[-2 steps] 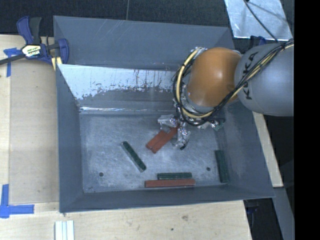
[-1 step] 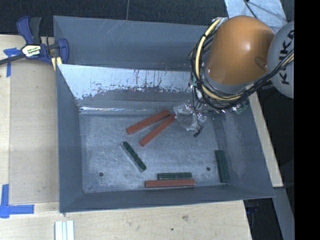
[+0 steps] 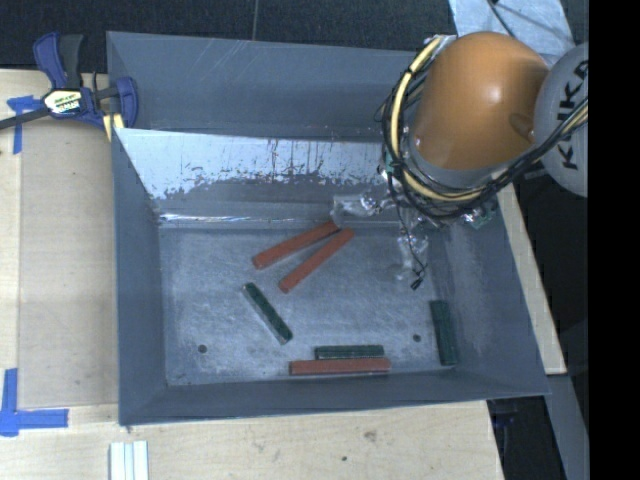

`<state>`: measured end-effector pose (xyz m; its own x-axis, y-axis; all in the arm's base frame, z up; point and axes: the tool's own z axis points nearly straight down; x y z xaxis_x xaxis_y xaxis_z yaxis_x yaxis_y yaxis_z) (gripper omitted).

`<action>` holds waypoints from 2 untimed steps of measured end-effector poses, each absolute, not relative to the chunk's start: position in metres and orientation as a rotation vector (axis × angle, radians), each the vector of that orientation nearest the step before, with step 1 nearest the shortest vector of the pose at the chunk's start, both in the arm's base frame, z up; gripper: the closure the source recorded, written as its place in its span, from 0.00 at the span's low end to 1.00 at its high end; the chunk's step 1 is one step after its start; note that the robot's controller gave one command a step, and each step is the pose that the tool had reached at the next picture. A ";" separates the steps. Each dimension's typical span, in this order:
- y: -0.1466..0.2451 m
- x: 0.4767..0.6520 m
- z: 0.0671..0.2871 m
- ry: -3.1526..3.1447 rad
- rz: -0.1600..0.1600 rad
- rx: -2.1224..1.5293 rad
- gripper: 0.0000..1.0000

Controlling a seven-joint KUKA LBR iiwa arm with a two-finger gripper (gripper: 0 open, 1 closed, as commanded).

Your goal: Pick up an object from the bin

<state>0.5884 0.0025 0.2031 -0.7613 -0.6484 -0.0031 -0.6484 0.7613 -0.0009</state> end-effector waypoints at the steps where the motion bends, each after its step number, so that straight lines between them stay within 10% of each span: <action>1: 0.039 0.614 0.136 2.885 0.004 -1.247 0.00; 2: 0.086 0.622 0.068 2.737 0.006 -1.547 0.00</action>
Offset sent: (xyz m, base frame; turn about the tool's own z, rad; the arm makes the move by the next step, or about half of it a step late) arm 0.0256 0.0346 -0.0638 -0.1106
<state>0.6223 0.0863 0.0677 -0.5154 -0.8569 0.0000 -0.8569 0.5154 0.0044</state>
